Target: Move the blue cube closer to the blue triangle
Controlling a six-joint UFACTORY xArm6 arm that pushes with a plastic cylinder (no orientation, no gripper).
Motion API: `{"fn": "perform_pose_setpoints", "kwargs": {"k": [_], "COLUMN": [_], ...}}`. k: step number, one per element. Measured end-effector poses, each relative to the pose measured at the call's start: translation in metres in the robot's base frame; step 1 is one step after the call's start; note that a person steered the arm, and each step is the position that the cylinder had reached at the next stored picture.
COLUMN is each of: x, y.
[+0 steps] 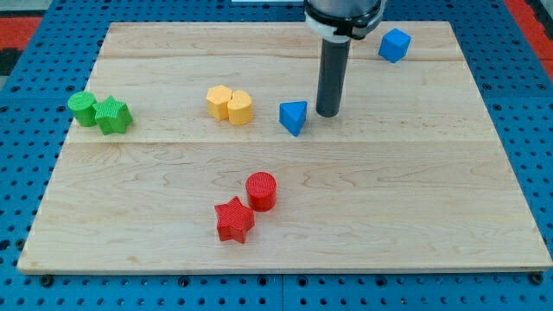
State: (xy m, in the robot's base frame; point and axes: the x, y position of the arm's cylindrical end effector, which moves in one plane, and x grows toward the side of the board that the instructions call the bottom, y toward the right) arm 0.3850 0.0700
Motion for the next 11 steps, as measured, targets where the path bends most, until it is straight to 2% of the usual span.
{"fn": "perform_pose_setpoints", "kwargs": {"k": [2, 4, 6, 7, 8, 9, 10, 11], "x": [0.018, 0.087, 0.135, 0.135, 0.162, 0.167, 0.162, 0.143], "y": [-0.09, -0.17, -0.253, -0.217, -0.217, -0.241, -0.262, -0.252]}}
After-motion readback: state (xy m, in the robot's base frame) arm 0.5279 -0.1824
